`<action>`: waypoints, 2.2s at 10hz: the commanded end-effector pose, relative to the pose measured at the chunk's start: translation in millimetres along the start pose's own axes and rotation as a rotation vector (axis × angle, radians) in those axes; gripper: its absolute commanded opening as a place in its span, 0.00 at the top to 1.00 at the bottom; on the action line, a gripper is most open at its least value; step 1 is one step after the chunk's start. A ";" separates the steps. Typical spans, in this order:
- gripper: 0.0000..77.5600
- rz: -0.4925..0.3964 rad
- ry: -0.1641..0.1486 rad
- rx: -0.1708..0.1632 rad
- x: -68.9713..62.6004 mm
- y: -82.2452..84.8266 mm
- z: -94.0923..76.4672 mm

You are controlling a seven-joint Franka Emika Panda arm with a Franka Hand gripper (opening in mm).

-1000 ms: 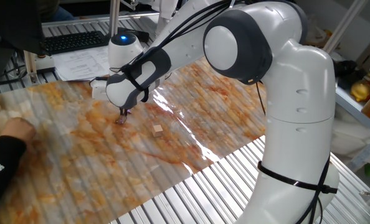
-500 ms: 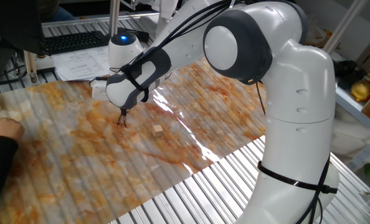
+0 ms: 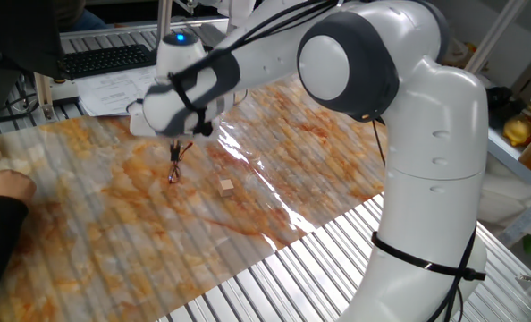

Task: Unfold the leg of the glasses (with one hand)

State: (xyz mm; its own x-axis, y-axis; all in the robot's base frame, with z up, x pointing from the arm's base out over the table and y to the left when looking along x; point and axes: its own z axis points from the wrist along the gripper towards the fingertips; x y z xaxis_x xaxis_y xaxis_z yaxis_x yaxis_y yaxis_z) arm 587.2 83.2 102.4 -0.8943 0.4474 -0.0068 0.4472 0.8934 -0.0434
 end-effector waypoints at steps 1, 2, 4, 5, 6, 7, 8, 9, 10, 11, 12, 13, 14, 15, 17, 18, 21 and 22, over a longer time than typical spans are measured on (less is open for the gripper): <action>0.99 -0.045 0.053 0.021 -4.9 1.8 -15.9; 0.99 -0.072 0.089 0.041 -7.5 1.8 -24.1; 0.99 -0.106 0.138 0.064 -9.5 1.2 -31.7; 0.99 -0.128 0.176 0.079 -9.8 -0.2 -38.1; 0.99 -0.137 0.208 0.092 -9.6 -1.7 -43.3; 0.99 -0.144 0.235 0.101 -9.4 -3.1 -47.7; 0.99 -0.150 0.251 0.107 -9.0 -4.2 -50.8; 0.99 -0.159 0.266 0.111 -9.5 -5.0 -53.9; 0.99 -0.167 0.289 0.118 -10.7 -5.5 -57.5; 0.99 -0.172 0.309 0.126 -11.2 -6.6 -61.1; 0.99 -0.176 0.321 0.130 -10.7 -8.4 -65.3; 0.99 -0.182 0.333 0.133 -10.5 -10.0 -69.1; 0.99 -0.186 0.345 0.137 -10.5 -10.9 -71.5; 0.99 -0.190 0.361 0.140 -10.8 -11.3 -73.9; 0.99 -0.194 0.389 0.148 -10.8 -11.8 -80.8; 0.99 -0.195 0.402 0.151 -11.1 -11.7 -84.9; 0.99 -0.198 0.426 0.160 -12.2 -9.7 -93.1; 0.99 -0.202 0.434 0.162 -13.9 -9.2 -94.1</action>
State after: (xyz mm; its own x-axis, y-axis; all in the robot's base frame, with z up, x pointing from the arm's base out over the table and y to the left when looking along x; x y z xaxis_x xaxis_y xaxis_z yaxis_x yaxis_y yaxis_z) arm 595.9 72.6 195.2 -0.8586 0.2737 0.4334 0.2276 0.9611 -0.1563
